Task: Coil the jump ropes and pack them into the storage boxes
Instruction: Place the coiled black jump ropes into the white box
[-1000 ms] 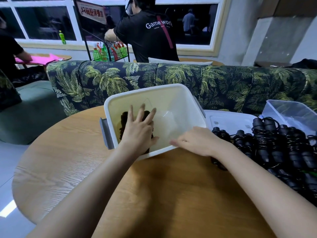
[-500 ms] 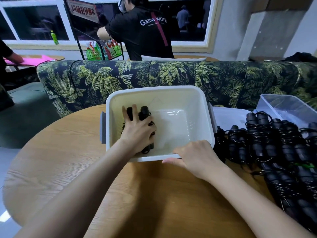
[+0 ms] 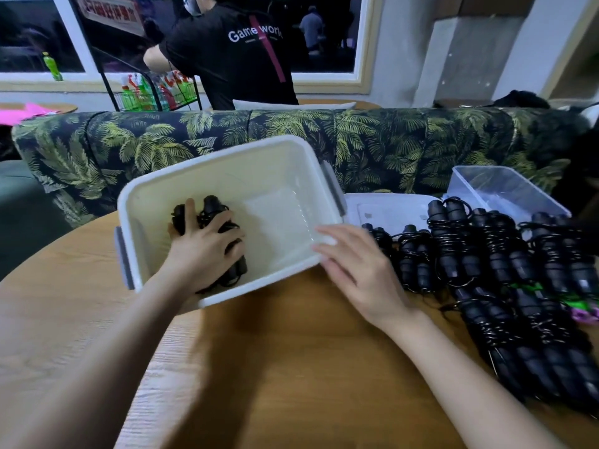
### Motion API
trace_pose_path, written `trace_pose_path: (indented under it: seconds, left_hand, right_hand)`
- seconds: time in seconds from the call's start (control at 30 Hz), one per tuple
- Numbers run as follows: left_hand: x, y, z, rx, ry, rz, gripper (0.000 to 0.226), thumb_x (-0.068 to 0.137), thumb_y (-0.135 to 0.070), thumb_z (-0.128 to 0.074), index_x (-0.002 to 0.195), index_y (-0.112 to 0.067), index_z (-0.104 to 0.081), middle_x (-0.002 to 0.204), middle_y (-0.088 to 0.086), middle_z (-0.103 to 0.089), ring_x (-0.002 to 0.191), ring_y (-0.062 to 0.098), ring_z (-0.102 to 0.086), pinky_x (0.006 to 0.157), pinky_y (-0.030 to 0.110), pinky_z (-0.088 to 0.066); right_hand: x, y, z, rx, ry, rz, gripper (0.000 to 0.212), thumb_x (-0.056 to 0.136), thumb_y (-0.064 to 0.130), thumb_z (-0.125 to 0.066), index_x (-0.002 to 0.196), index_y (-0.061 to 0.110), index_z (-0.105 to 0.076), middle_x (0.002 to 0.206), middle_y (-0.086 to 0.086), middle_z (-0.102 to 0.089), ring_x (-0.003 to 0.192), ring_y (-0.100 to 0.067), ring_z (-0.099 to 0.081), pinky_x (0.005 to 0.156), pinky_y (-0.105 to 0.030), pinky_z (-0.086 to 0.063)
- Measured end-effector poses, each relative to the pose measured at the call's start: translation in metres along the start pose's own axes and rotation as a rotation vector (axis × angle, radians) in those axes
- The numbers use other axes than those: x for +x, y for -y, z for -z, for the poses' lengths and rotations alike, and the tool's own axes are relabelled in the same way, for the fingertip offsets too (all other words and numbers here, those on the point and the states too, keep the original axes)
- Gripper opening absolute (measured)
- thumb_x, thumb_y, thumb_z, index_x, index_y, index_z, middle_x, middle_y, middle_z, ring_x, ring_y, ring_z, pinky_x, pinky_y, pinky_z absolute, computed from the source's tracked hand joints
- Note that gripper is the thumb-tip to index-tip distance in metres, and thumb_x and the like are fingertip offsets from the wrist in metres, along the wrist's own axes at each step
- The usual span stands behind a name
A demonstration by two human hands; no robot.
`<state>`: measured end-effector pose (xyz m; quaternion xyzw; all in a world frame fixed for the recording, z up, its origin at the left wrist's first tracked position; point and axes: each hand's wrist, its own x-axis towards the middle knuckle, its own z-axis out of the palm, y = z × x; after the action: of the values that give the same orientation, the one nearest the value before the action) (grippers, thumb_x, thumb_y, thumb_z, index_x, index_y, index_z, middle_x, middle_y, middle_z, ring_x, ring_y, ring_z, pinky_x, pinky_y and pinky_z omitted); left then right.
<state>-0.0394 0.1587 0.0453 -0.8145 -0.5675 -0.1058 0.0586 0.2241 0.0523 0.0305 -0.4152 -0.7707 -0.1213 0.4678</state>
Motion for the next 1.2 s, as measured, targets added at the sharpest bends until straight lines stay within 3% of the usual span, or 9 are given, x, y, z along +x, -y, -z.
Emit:
trace_pose_path:
  seconds: [0.1,0.2,0.3,0.43,0.6,0.73,0.97,1.1,1.2]
  left_hand:
    - [0.003,0.008,0.001,-0.030,0.037,0.042,0.041,0.098,-0.055,-0.034,0.132,-0.043,-0.055,0.157,-0.015,-0.025,0.145,0.047,0.005,0.108,0.070,-0.027]
    - [0.003,0.010,0.001,-0.042,0.019,0.043,0.047,0.097,-0.060,-0.026,0.129,-0.045,-0.057,0.156,-0.014,-0.028,0.145,0.046,0.001,0.105,0.069,-0.032]
    - [0.004,0.010,0.001,-0.065,-0.010,0.037,0.052,0.094,-0.063,-0.022,0.125,-0.046,-0.060,0.154,-0.013,-0.033,0.143,0.046,-0.002,0.102,0.067,-0.035]
    - [0.004,0.008,0.004,-0.056,0.039,0.070,0.037,0.100,-0.053,-0.034,0.128,-0.047,-0.057,0.156,-0.015,-0.028,0.144,0.043,0.000,0.106,0.064,-0.033]
    - [0.005,0.008,0.005,-0.077,0.066,0.068,0.049,0.096,-0.060,-0.021,0.128,-0.048,-0.056,0.157,-0.016,-0.027,0.145,0.041,0.002,0.107,0.064,-0.031]
    - [0.005,0.001,0.003,-0.047,0.070,0.024,0.048,0.096,-0.059,-0.024,0.129,-0.046,-0.057,0.157,-0.015,-0.026,0.146,0.042,0.007,0.108,0.067,-0.028]
    - [0.005,-0.024,0.008,0.060,0.171,-0.033,0.039,0.102,-0.049,-0.029,0.131,-0.045,-0.055,0.162,-0.015,-0.015,0.147,0.042,0.016,0.111,0.073,-0.011]
    - [0.005,-0.025,0.009,0.057,0.168,-0.054,0.043,0.102,-0.048,-0.029,0.142,-0.040,-0.044,0.163,-0.016,-0.010,0.147,0.042,0.015,0.111,0.073,-0.009]
    - [0.006,-0.020,0.008,-0.015,0.173,-0.071,0.052,0.102,-0.046,-0.031,0.152,-0.032,-0.024,0.164,-0.017,-0.002,0.148,0.042,0.017,0.111,0.072,-0.016]
  right_hand:
    - [-0.003,-0.020,0.011,-0.261,-0.115,-0.330,0.032,0.097,0.030,-0.051,0.120,0.014,-0.066,0.119,-0.003,-0.062,0.108,-0.020,-0.052,0.080,-0.033,-0.053]
    - [0.002,-0.047,0.014,-0.571,0.328,-0.830,0.059,0.097,0.054,-0.046,0.147,0.025,-0.034,0.128,-0.009,-0.050,0.114,-0.029,-0.050,0.071,-0.035,-0.046]
    - [0.003,-0.058,0.003,-0.738,0.639,-0.887,0.082,0.090,0.073,-0.039,0.153,0.026,-0.016,0.128,-0.016,-0.053,0.110,-0.033,-0.057,0.067,-0.035,-0.038]
    - [0.001,-0.063,-0.011,-0.768,0.686,-0.905,0.084,0.080,0.078,-0.053,0.140,0.024,-0.030,0.123,-0.017,-0.057,0.107,-0.034,-0.058,0.065,-0.033,-0.038]
    - [0.003,-0.068,0.003,-0.492,0.505,-1.013,0.065,0.080,0.062,-0.066,0.127,0.026,-0.039,0.111,-0.005,-0.063,0.100,-0.032,-0.063,0.070,-0.034,-0.043]
    - [-0.003,-0.063,0.028,0.221,0.109,-1.182,0.076,0.054,0.070,-0.073,0.118,0.040,-0.045,0.109,0.005,-0.066,0.098,-0.023,-0.067,0.083,-0.050,-0.057]
    - [0.027,-0.014,0.064,0.632,-0.199,-0.970,0.048,0.088,0.022,-0.072,0.129,0.026,-0.046,0.109,-0.004,-0.071,0.102,-0.017,-0.068,0.081,-0.031,-0.055]
    - [0.055,0.018,0.068,0.770,-0.118,-0.838,0.042,0.089,0.017,-0.070,0.124,0.026,-0.049,0.113,-0.001,-0.070,0.103,-0.008,-0.067,0.074,-0.019,-0.054]
    - [0.074,0.029,0.035,0.794,0.155,-0.853,0.049,0.087,0.018,-0.073,0.126,0.027,-0.044,0.120,-0.005,-0.066,0.109,-0.015,-0.065,0.069,-0.029,-0.057]
